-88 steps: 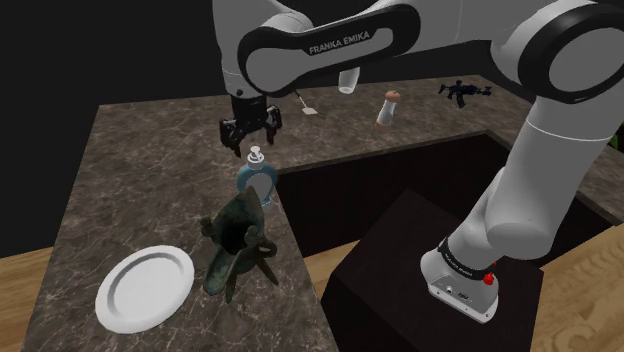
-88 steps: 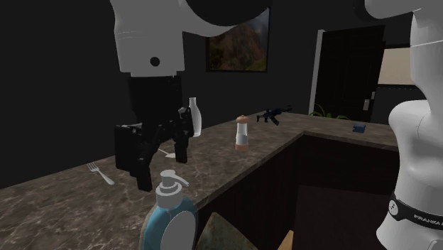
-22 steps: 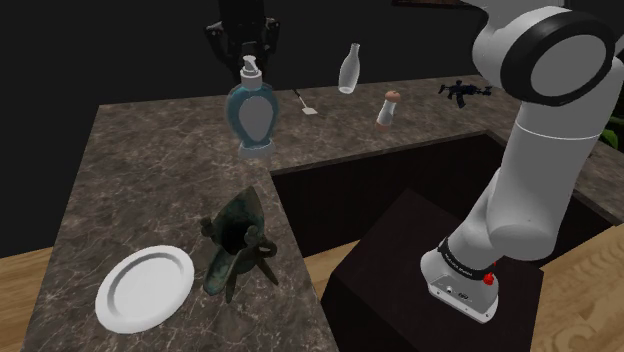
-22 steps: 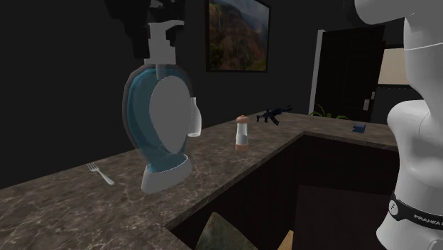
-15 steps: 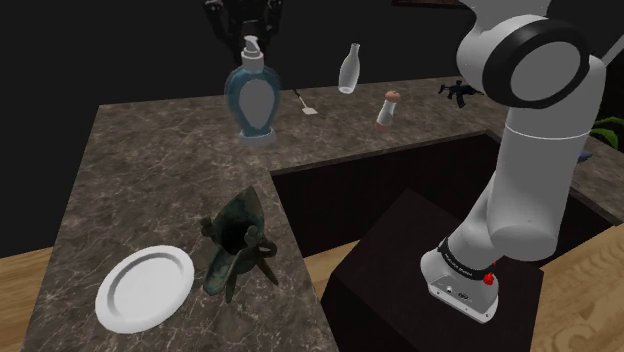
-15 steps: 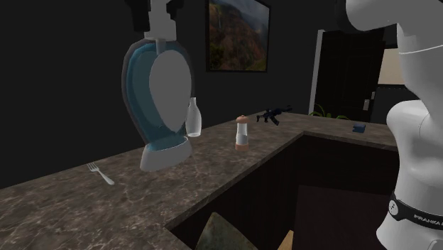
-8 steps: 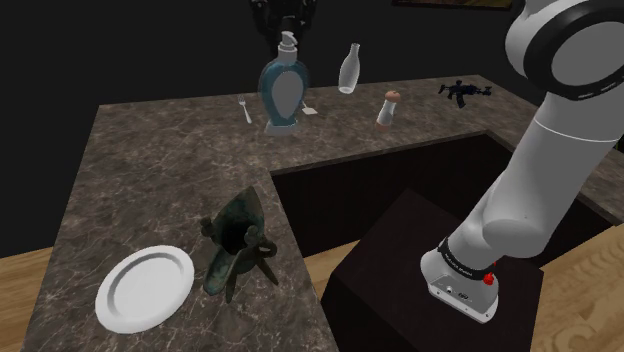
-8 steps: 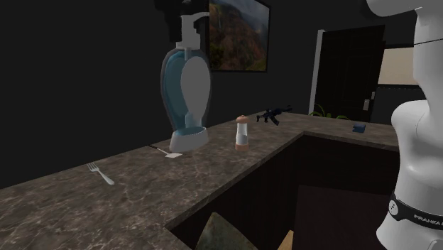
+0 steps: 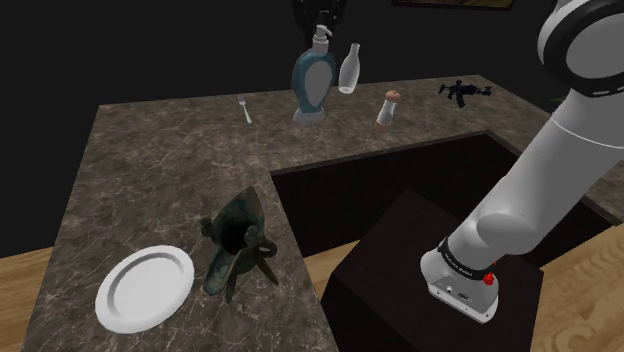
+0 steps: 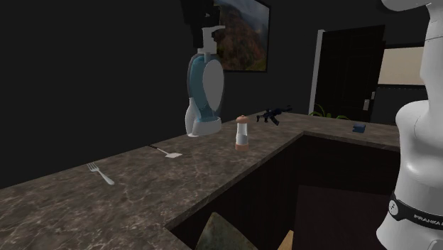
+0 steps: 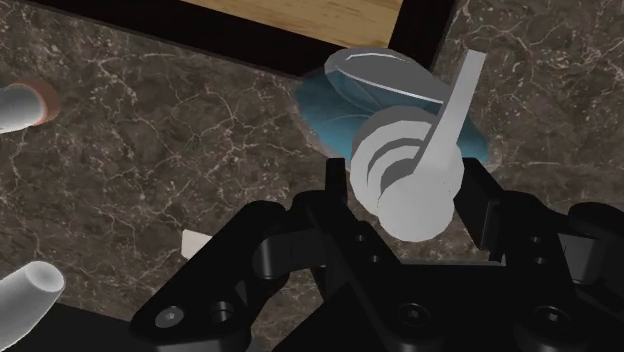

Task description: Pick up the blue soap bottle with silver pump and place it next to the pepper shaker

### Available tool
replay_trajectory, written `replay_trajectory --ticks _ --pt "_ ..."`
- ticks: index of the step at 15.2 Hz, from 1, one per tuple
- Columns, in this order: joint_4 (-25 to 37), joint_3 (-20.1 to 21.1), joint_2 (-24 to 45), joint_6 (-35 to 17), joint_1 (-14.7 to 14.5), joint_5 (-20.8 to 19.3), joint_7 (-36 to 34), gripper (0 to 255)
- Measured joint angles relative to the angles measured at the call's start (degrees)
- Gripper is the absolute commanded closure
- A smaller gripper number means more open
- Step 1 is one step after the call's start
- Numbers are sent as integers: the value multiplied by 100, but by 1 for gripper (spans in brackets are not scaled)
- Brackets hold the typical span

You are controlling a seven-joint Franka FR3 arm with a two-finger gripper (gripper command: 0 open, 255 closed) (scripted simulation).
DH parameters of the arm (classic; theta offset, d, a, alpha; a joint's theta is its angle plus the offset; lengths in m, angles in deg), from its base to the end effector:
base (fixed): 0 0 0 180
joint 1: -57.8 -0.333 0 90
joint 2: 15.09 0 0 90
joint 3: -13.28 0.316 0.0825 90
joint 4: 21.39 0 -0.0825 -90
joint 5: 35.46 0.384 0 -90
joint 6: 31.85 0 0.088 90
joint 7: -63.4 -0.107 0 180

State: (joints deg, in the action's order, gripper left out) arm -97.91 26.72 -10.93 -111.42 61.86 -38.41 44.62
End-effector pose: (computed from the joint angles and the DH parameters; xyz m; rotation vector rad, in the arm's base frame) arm 0.5506 0.0784 0.6782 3.0928 -0.2688 -0.0135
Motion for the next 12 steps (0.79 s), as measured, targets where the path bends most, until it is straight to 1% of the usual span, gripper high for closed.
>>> replay_trajectory --ticks 1,6,11,12 --pt "-175 -72 -121 -64 91 32 151 255" --pt "-396 -403 -256 -181 459 63 843 255" --pt "-350 -743 -258 -157 818 67 1541 255" --pt "-234 -816 -155 -152 895 59 1693 255"
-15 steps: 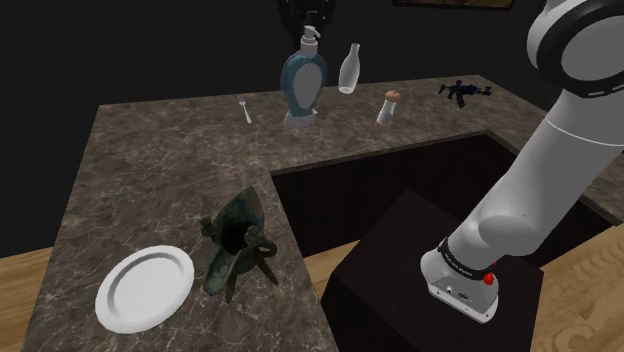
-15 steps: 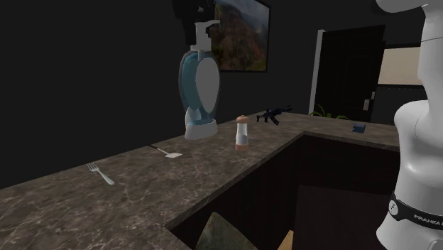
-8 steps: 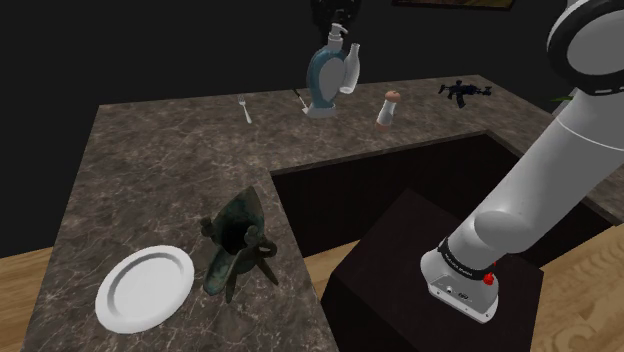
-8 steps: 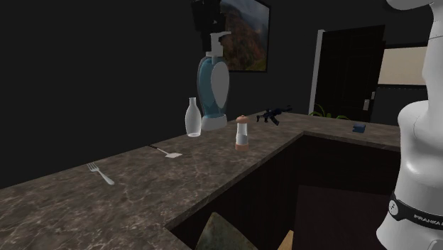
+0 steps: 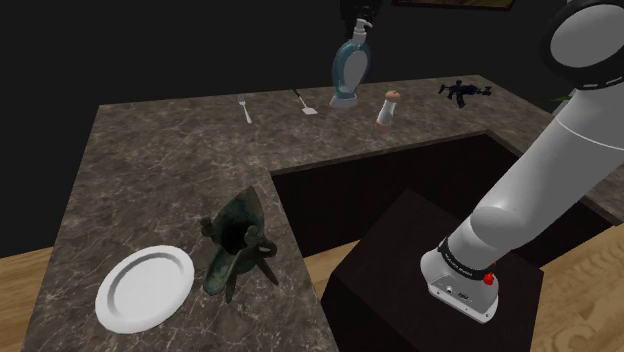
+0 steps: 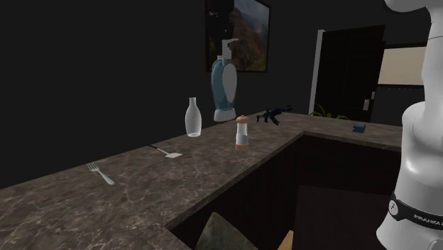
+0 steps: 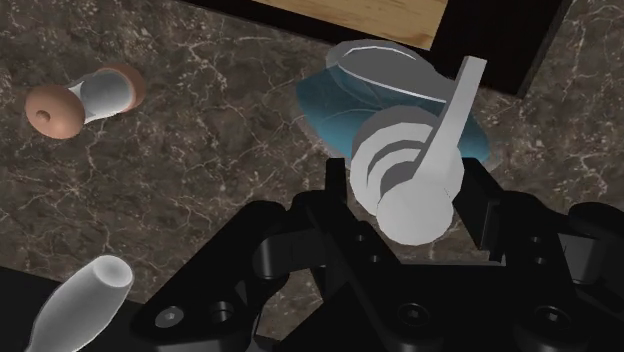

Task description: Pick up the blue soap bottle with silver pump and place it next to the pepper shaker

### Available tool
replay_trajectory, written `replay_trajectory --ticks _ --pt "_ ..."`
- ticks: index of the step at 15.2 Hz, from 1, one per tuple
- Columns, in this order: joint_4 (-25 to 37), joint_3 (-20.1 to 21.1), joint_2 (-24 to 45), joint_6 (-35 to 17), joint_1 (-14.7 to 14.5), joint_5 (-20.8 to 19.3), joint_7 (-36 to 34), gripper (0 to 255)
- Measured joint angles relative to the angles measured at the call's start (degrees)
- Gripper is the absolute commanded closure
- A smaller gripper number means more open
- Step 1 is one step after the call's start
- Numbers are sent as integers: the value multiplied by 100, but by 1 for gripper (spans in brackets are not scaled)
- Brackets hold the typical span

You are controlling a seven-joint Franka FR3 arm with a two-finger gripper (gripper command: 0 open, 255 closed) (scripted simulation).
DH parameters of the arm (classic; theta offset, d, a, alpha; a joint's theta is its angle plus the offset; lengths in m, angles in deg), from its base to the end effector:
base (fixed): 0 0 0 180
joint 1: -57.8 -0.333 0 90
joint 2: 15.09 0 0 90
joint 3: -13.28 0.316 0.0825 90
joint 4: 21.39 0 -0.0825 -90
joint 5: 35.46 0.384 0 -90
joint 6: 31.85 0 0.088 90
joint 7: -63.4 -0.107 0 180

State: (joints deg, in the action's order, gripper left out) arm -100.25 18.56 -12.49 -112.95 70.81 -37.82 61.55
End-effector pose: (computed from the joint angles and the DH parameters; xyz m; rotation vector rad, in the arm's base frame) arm 0.5456 -0.0805 0.6762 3.0937 -0.2691 -0.0124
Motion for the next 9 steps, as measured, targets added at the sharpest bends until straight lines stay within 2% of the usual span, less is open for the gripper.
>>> replay_trajectory --ticks 4,9 --pt "74 -259 38 16 290 10 548 255" --pt "573 -556 439 92 650 27 1206 255"
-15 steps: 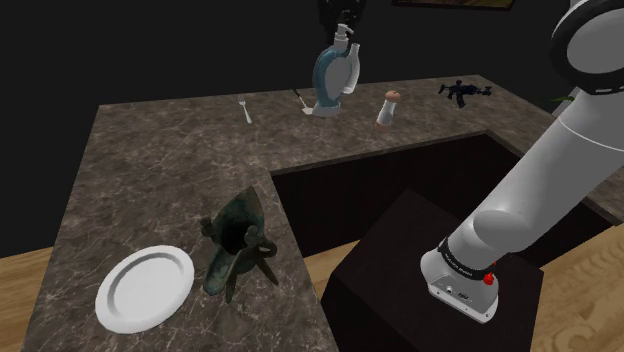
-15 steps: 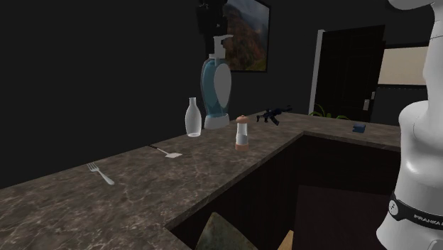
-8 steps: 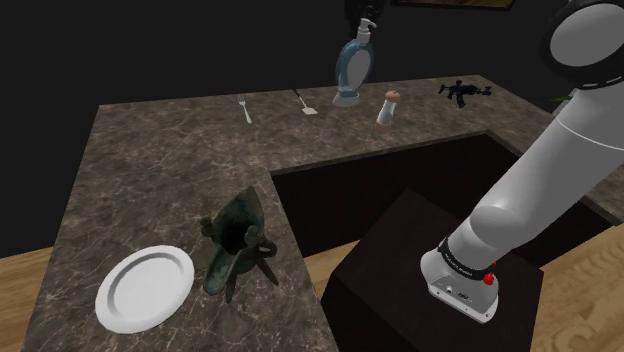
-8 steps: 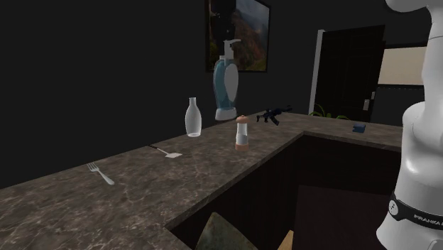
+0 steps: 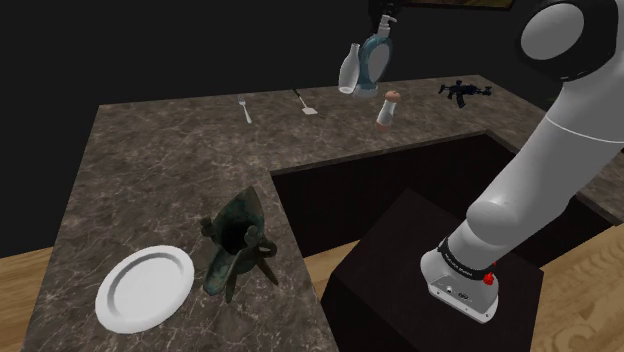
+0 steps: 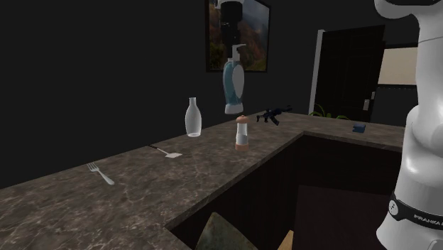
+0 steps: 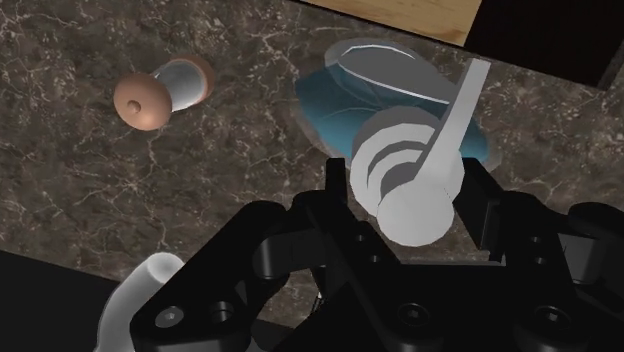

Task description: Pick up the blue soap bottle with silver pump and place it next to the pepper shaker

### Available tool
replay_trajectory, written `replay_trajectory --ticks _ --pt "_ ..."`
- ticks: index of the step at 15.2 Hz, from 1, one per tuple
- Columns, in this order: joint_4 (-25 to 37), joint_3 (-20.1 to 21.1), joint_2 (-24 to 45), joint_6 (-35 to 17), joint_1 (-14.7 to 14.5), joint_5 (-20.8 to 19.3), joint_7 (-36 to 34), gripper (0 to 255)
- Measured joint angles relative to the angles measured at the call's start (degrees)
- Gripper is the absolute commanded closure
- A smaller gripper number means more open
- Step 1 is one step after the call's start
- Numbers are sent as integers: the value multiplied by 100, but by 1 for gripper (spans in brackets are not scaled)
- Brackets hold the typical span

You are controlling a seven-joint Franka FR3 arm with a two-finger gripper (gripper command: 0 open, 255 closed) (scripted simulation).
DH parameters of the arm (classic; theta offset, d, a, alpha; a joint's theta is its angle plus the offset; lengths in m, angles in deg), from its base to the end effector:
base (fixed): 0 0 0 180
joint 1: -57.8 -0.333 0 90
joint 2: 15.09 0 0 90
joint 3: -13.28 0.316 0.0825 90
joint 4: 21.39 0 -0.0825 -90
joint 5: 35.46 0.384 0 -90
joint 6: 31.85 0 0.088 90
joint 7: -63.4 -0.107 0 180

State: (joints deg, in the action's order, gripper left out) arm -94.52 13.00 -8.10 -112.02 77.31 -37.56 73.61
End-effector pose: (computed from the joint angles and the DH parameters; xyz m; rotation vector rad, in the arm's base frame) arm 0.5373 -0.1978 0.6769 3.0942 -0.2690 -0.0134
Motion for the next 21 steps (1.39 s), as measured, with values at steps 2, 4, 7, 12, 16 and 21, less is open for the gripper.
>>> replay_trajectory --ticks 2,4,7,12,16,21 --pt "222 -122 155 59 166 18 283 255" --pt "617 -224 427 170 320 46 536 255" --pt "682 -312 559 98 468 70 765 255" --pt "80 -325 403 -349 490 66 798 255" --pt "-448 -317 253 -726 475 56 768 255" --pt "-1047 -317 120 -1192 472 49 753 255"
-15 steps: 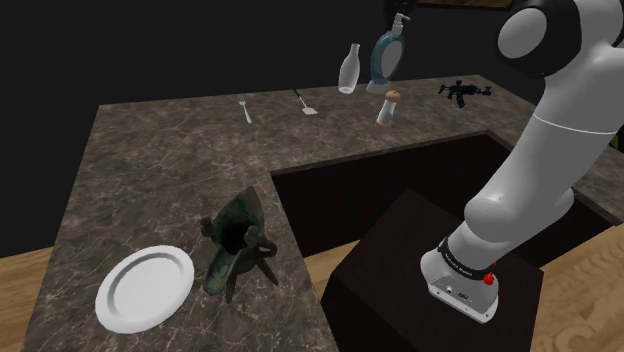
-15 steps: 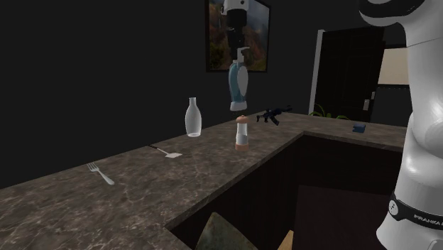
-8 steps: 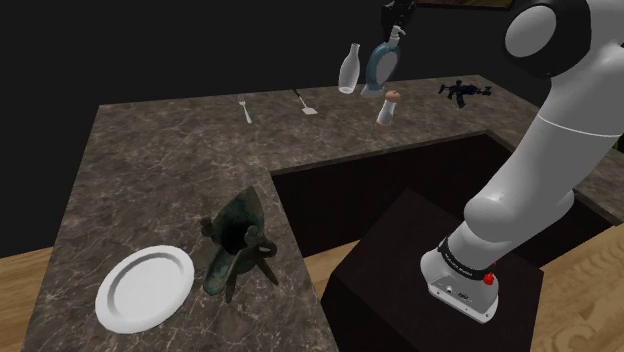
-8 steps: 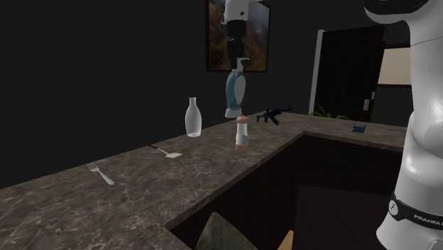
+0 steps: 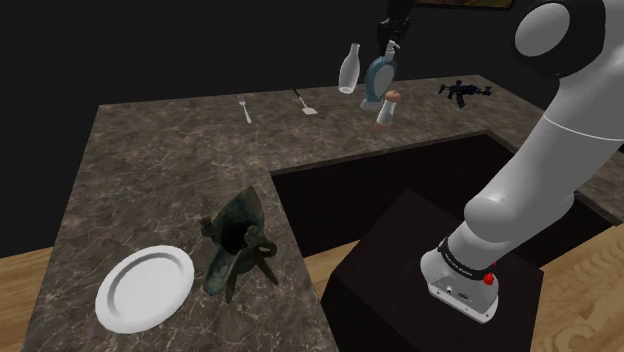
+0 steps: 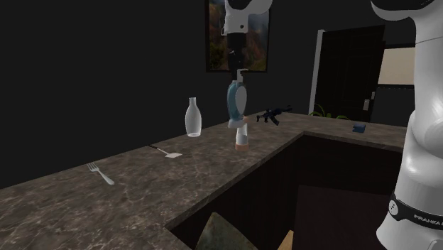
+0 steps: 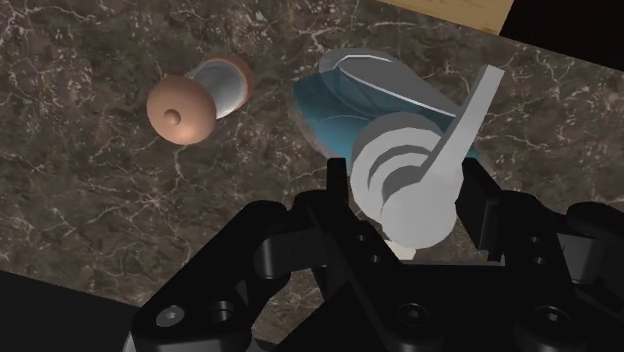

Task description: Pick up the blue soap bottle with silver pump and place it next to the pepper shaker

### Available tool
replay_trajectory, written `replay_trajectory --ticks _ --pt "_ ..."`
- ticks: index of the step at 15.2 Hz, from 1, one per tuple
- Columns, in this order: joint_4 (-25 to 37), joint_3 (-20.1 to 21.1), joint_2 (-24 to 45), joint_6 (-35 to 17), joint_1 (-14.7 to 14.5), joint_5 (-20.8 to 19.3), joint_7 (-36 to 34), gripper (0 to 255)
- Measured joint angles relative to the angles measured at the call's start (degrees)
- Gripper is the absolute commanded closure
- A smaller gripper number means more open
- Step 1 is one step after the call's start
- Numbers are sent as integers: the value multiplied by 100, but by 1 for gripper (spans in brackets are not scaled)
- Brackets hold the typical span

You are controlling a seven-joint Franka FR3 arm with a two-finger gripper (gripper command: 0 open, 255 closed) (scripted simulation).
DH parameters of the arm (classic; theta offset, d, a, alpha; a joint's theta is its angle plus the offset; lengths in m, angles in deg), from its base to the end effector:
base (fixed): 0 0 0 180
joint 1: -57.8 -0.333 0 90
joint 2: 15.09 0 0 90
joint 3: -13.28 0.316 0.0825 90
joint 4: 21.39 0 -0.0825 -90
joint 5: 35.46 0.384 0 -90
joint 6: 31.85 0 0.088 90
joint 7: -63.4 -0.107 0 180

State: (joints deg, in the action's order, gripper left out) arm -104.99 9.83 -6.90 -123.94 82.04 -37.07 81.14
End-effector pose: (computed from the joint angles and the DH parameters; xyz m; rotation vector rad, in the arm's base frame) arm 0.5325 -0.2798 0.5982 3.0941 -0.2669 -0.0141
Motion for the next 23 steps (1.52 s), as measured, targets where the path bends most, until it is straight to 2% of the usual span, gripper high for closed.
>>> replay_trajectory --ticks 23 --pt "-1855 3 -66 -1788 -3 -14 -59 255"
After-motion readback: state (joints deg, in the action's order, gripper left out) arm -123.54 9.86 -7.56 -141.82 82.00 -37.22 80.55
